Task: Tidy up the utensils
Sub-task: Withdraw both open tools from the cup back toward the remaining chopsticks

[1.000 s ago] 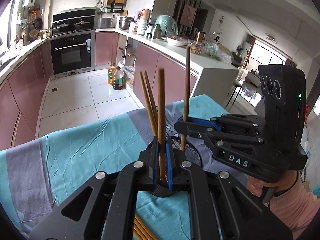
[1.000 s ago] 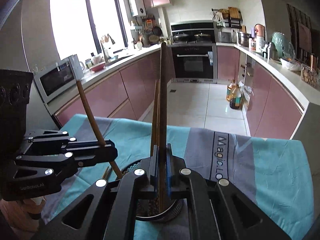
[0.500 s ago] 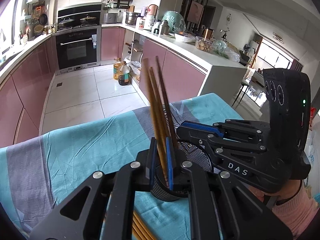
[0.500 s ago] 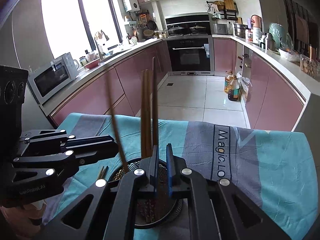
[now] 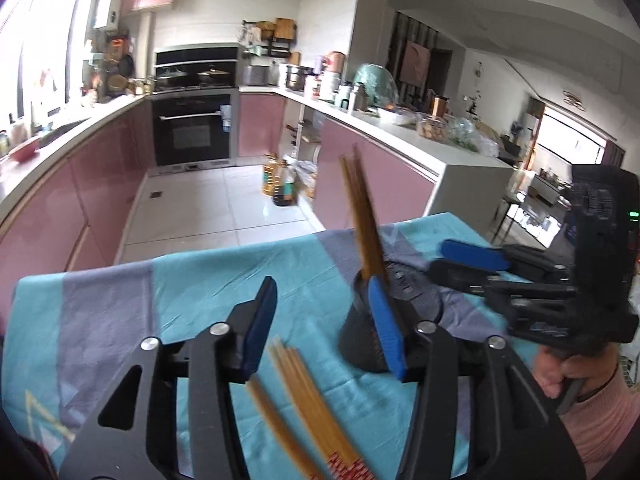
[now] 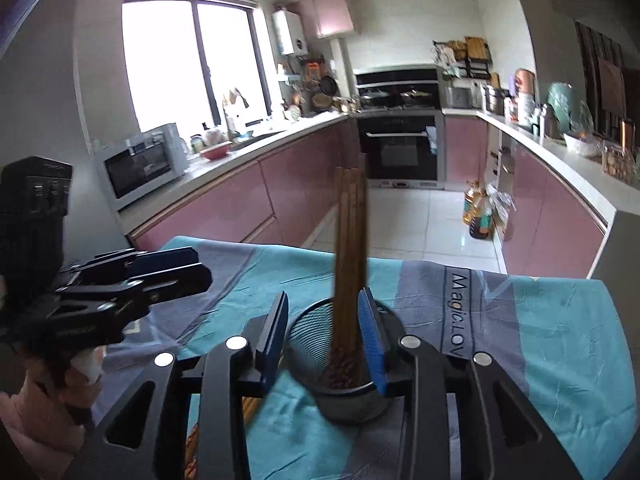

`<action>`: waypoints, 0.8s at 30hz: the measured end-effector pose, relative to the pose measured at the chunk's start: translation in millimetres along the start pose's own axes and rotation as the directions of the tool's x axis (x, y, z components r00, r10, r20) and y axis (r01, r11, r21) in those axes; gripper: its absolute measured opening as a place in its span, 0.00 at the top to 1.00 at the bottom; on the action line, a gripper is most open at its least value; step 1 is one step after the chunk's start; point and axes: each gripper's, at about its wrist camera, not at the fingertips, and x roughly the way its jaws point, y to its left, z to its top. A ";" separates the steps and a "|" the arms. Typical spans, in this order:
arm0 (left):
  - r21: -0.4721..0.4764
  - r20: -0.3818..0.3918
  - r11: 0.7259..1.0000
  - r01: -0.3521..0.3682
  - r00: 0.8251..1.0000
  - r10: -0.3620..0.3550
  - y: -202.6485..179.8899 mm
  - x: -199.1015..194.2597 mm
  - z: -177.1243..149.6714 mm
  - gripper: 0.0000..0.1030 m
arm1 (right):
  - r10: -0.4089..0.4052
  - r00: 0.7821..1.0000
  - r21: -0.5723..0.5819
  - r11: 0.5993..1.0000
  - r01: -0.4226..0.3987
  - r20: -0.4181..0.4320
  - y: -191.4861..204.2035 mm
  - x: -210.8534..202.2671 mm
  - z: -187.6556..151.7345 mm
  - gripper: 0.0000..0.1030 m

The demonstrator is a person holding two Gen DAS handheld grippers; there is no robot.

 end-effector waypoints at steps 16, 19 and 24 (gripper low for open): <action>-0.078 -0.233 0.991 -0.111 0.968 0.090 49.0 12.8 -114.1 0.43 | 0.124 0.963 0.061 0.992 -0.113 -0.240 45.0 50.0 -86.8 0.59; -0.086 -0.260 0.989 -0.121 0.961 0.095 48.0 20.1 -126.1 0.44 | 0.120 0.957 0.070 0.992 -0.105 -0.265 47.7 57.5 -93.6 0.59; -0.092 -0.296 0.988 -0.126 0.951 0.093 47.7 29.1 -139.3 0.44 | 0.101 0.956 0.064 0.994 -0.087 -0.274 53.2 63.3 -98.1 0.59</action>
